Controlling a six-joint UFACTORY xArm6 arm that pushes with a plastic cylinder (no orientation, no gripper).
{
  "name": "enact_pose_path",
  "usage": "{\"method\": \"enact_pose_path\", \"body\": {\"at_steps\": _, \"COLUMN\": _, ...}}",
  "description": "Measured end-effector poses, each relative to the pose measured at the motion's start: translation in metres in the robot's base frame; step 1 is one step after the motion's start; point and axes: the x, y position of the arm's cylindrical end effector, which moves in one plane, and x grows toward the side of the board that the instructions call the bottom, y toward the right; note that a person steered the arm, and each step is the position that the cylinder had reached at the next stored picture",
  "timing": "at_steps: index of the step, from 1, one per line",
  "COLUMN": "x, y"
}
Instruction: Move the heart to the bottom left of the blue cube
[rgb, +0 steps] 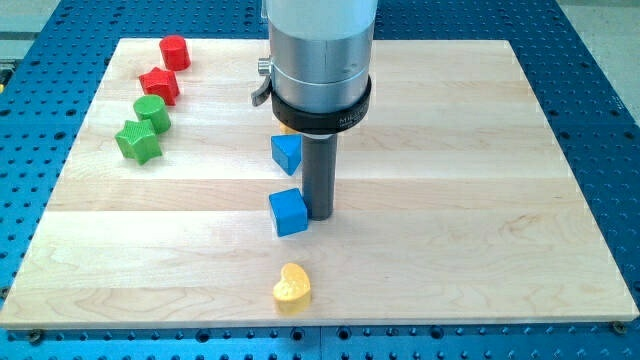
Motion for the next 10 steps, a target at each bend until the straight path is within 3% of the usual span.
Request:
{"method": "enact_pose_path", "body": {"at_steps": 3, "x": 0.008, "y": 0.005}}
{"method": "enact_pose_path", "body": {"at_steps": 4, "x": -0.037, "y": 0.0}}
{"method": "enact_pose_path", "body": {"at_steps": 6, "x": -0.032, "y": 0.035}}
{"method": "enact_pose_path", "body": {"at_steps": 7, "x": 0.048, "y": 0.097}}
{"method": "enact_pose_path", "body": {"at_steps": 8, "x": 0.101, "y": 0.064}}
{"method": "enact_pose_path", "body": {"at_steps": 10, "x": 0.114, "y": -0.056}}
